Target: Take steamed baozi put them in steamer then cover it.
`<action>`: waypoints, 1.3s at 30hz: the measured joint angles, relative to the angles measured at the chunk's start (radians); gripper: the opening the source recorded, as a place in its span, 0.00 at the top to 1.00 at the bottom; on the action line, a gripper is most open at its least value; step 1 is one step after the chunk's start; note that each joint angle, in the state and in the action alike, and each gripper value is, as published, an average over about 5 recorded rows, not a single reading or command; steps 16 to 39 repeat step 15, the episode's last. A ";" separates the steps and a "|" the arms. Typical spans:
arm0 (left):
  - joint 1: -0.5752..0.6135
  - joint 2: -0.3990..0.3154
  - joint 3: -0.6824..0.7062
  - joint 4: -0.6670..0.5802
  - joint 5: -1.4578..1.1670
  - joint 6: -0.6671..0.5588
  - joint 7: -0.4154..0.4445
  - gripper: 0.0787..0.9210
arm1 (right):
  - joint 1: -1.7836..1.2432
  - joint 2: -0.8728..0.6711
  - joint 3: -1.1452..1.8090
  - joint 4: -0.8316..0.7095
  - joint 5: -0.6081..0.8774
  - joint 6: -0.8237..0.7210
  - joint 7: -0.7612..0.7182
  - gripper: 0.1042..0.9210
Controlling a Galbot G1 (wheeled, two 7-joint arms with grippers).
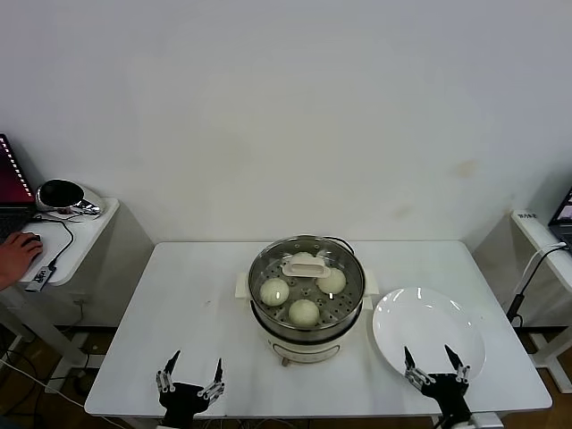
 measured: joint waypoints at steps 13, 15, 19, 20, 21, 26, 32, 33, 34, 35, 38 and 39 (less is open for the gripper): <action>0.024 -0.004 -0.014 -0.029 -0.027 -0.006 -0.008 0.12 | -0.009 0.000 0.008 0.003 -0.049 0.004 -0.015 0.12; 0.025 -0.003 -0.014 -0.031 -0.029 -0.006 -0.007 0.12 | -0.010 0.000 0.008 0.003 -0.052 0.004 -0.016 0.12; 0.025 -0.003 -0.014 -0.031 -0.029 -0.006 -0.007 0.12 | -0.010 0.000 0.008 0.003 -0.052 0.004 -0.016 0.12; 0.025 -0.003 -0.014 -0.031 -0.029 -0.006 -0.007 0.12 | -0.010 0.000 0.008 0.003 -0.052 0.004 -0.016 0.12; 0.025 -0.003 -0.014 -0.031 -0.029 -0.006 -0.007 0.12 | -0.010 0.000 0.008 0.003 -0.052 0.004 -0.016 0.12; 0.025 -0.003 -0.014 -0.031 -0.029 -0.006 -0.007 0.12 | -0.010 0.000 0.008 0.003 -0.052 0.004 -0.016 0.12; 0.025 -0.003 -0.014 -0.031 -0.029 -0.006 -0.007 0.12 | -0.010 0.000 0.008 0.003 -0.052 0.004 -0.016 0.12; 0.025 -0.003 -0.014 -0.031 -0.029 -0.006 -0.007 0.12 | -0.010 0.000 0.008 0.003 -0.052 0.004 -0.016 0.12; 0.025 -0.003 -0.014 -0.031 -0.029 -0.006 -0.007 0.12 | -0.010 0.000 0.008 0.003 -0.052 0.004 -0.016 0.12; 0.025 -0.003 -0.014 -0.031 -0.029 -0.006 -0.007 0.12 | -0.010 0.000 0.008 0.003 -0.052 0.004 -0.016 0.12; 0.025 -0.003 -0.014 -0.031 -0.029 -0.006 -0.007 0.12 | -0.010 0.000 0.008 0.003 -0.052 0.004 -0.016 0.12; 0.025 -0.003 -0.014 -0.031 -0.029 -0.006 -0.007 0.12 | -0.010 0.000 0.008 0.003 -0.052 0.004 -0.016 0.12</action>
